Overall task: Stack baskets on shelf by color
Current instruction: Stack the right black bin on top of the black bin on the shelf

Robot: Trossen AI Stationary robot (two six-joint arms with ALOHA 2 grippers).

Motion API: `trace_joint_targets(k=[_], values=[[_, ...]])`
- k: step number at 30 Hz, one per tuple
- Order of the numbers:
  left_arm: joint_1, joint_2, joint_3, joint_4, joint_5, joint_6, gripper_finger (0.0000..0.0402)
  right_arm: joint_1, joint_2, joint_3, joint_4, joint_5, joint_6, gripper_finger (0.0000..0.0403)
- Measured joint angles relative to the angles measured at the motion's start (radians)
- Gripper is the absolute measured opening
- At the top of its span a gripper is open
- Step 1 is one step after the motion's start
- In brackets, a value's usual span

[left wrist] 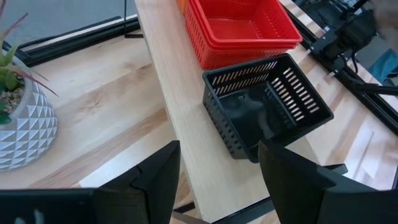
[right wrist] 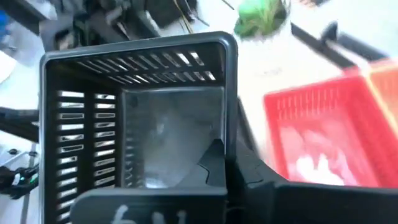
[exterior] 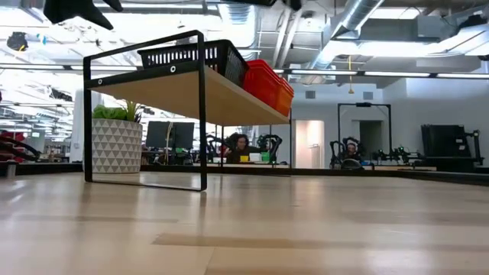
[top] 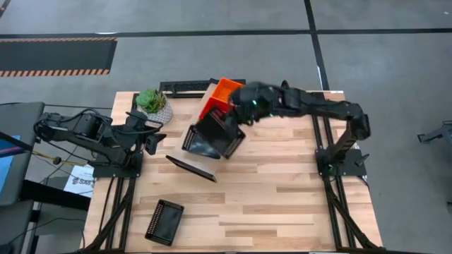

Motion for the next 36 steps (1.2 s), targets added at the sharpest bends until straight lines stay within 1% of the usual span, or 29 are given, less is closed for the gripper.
trace_joint_targets(k=[2, 3, 8, 12, 18, 22, 28, 30, 36], values=[[0.0, 0.0, 0.0, 0.0, 0.0, 0.013, 0.0204, -0.045, 0.034, 0.018, 0.043, -0.048, -0.065, 0.0004], [0.0, 0.0, 0.0, 0.0, 0.0, 0.017, 0.0204, -0.06, 0.052, 0.032, 0.037, -0.063, -0.094, 0.0004], [0.0, 0.0, 0.0, -0.004, 0.001, 0.029, 0.0204, -0.105, 0.176, 0.142, 0.014, -0.104, -0.248, 0.0003], [0.0, 0.0, 0.0, -0.012, 0.009, 0.05, 0.0204, -0.12, 0.259, 0.235, -0.004, -0.129, -0.317, 0.0003], [0.0, 0.0, 0.001, -0.018, 0.017, 0.043, 0.0204, -0.117, 0.349, 0.336, -0.118, -0.148, -0.399, 0.0003], [0.0, 0.0, 0.001, -0.017, 0.005, -0.009, 0.0204, -0.105, 0.36, 0.341, -0.16, -0.152, -0.451, 0.0003], [0.0, 0.001, 0.001, -0.014, -0.031, -0.084, 0.0204, -0.095, 0.373, 0.34, -0.216, -0.153, -0.471, 0.0005], [0.0, 0.0, 0.001, -0.014, -0.046, -0.1, 0.0204, -0.095, 0.374, 0.34, -0.261, -0.153, -0.483, 0.0005], [0.0, 0.0, 0.001, -0.014, -0.054, -0.111, 0.0204, -0.089, 0.403, 0.338, -0.258, -0.152, -0.507, 0.0007]])
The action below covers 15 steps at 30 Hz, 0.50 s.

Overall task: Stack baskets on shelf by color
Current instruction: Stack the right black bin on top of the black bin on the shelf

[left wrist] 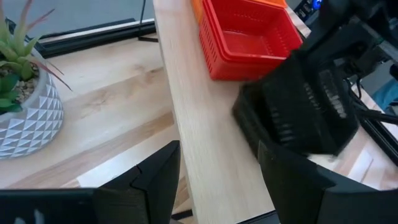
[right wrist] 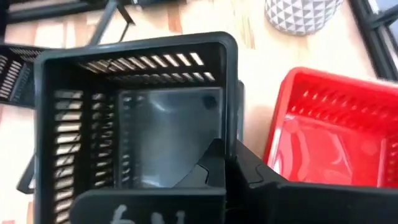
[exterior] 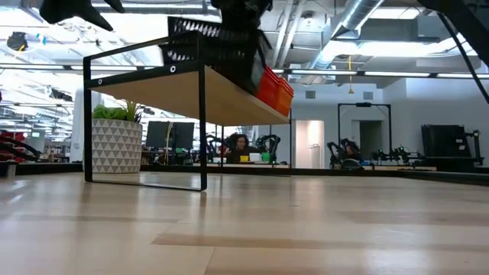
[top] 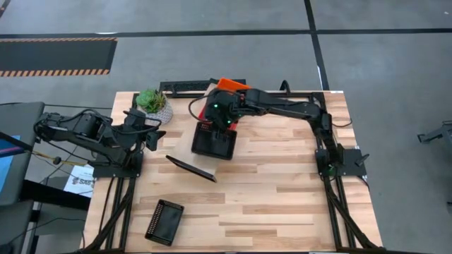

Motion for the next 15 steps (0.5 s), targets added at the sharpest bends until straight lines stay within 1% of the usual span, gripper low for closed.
trace_joint_targets(k=[8, 15], values=[[0.0, 0.0, 0.0, -0.001, -0.021, 0.027, 0.0204, 0.001, 0.002, 0.002, 0.002, 0.0, -0.044, 0.0007], [0.0, 0.0, 0.0, -0.006, -0.027, 0.03, 0.0204, -0.002, 0.002, 0.002, -0.021, 0.0, -0.048, 0.0009]])
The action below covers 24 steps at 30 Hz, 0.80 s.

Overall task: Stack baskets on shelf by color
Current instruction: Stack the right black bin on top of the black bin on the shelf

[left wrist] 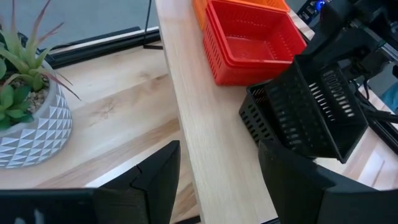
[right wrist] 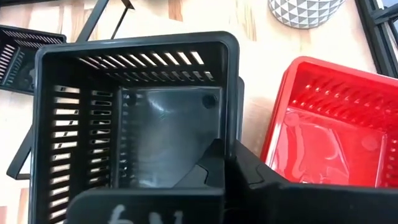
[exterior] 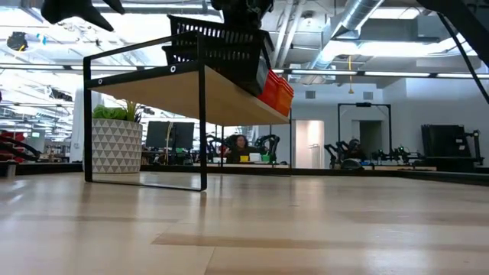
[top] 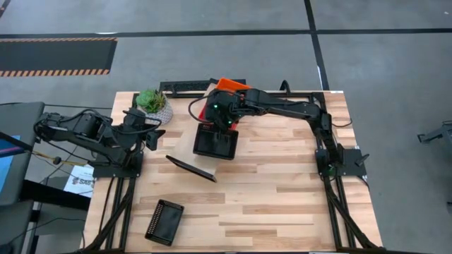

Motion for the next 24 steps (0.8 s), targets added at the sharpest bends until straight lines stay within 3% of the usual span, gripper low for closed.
trace_joint_targets(k=[19, 24], values=[[0.0, 0.0, 0.0, -0.003, 0.0, 0.0, 0.0204, -0.009, 0.0, 0.0, 0.015, 0.004, -0.027, 0.0107], [0.0, 0.0, 0.0, -0.003, 0.0, 0.0, 0.0204, -0.022, -0.005, 0.048, 0.042, 0.003, 0.03, 0.0135]])
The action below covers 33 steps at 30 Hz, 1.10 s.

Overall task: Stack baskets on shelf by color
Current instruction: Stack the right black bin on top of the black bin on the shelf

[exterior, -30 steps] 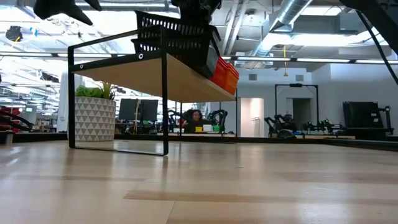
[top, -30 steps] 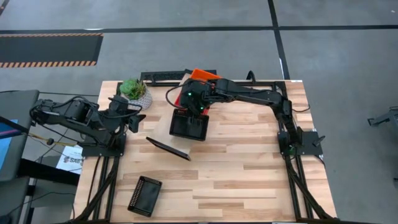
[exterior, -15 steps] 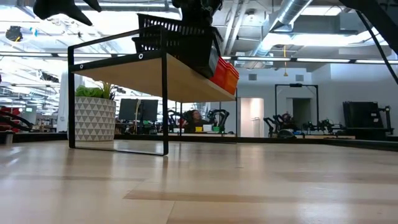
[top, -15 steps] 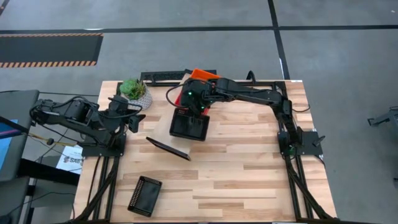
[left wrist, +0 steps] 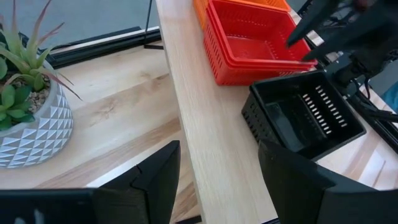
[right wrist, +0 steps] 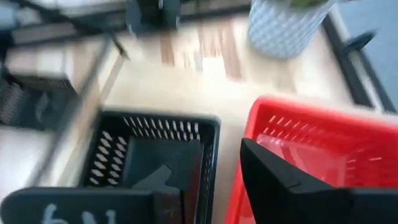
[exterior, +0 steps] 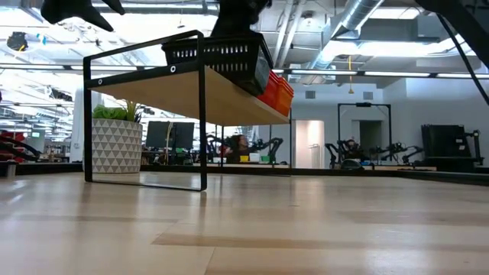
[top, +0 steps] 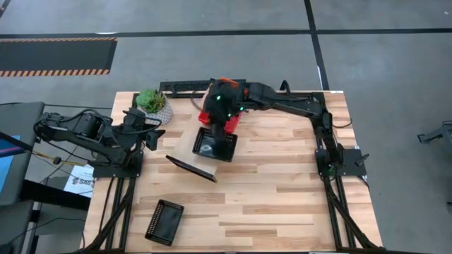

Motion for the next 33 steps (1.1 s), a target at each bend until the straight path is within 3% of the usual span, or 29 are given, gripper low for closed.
trace_joint_targets(k=[3, 9, 16, 23, 33], values=[[0.0, 0.0, 0.0, 0.0, 0.0, 0.0, 0.0204, -0.003, -0.01, 0.092, -0.068, 0.001, 0.058, 0.0143], [0.0, 0.0, 0.0, 0.0, 0.0, -0.001, 0.0204, 0.033, -0.112, 0.015, -0.252, 0.019, 0.348, 0.0128], [0.0, 0.0, 0.0, 0.0, 0.0, -0.002, 0.0204, 0.203, -0.109, -0.013, -0.54, 0.198, 0.55, 0.0097], [0.0, 0.0, 0.0, 0.0, 0.0, -0.002, 0.0204, 0.331, -0.045, -0.012, -0.512, 0.261, 0.644, 0.0074], [0.0, 0.0, 0.0, 0.0, 0.029, 0.006, 0.0204, 0.318, 0.066, -0.013, -0.458, 0.248, 0.601, 0.0063]])
